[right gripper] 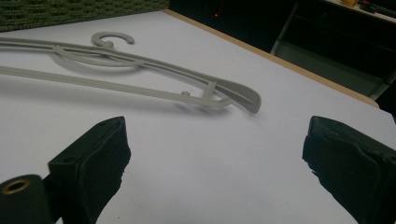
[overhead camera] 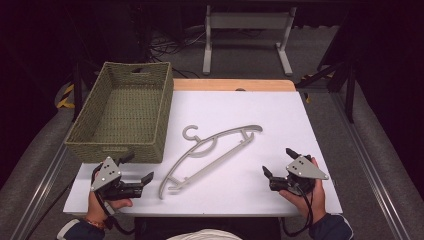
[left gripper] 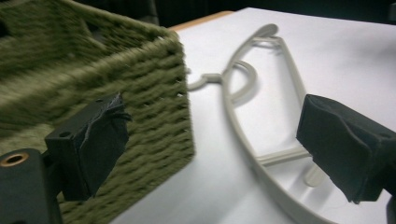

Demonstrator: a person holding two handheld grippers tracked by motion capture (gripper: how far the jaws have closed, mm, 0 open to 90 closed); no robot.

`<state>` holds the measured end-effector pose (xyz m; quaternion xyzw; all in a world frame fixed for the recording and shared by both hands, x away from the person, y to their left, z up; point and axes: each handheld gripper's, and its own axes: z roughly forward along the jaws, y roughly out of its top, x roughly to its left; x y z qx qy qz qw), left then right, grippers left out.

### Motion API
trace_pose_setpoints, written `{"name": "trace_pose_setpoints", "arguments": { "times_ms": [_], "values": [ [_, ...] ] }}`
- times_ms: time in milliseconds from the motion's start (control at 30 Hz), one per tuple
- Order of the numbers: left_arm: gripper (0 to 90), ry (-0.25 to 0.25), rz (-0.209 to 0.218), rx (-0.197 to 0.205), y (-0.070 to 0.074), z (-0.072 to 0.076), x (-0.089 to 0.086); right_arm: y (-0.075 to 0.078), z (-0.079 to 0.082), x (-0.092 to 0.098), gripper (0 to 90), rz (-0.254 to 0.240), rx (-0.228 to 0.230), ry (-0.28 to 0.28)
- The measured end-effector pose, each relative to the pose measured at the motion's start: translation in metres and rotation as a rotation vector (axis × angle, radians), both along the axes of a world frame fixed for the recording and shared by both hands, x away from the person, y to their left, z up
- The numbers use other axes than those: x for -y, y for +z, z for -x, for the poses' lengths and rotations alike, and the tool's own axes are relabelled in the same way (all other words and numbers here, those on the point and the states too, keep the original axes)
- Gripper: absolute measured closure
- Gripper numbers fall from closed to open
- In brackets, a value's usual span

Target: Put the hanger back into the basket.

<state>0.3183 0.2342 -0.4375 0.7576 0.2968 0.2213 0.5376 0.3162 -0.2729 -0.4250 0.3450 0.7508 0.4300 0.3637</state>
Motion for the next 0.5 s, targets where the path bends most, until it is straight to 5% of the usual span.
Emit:
{"name": "trace_pose_setpoints", "arguments": {
  "times_ms": [167,333,500],
  "values": [
    [14.7,-0.016,0.001,-0.059,-0.002,-0.001,0.01,-0.002,-0.002,-0.002,7.7,0.02,-0.01,-0.008],
    [16.8,0.002,-0.061,-0.161,-0.011,-0.009,0.022,-0.001,-0.003,-0.004,7.9,0.024,-0.009,-0.004],
    [24.0,-0.007,-0.104,-0.205,-0.014,-0.013,0.033,-0.003,-0.005,-0.007,7.9,0.036,-0.021,0.01]
  ]
}}
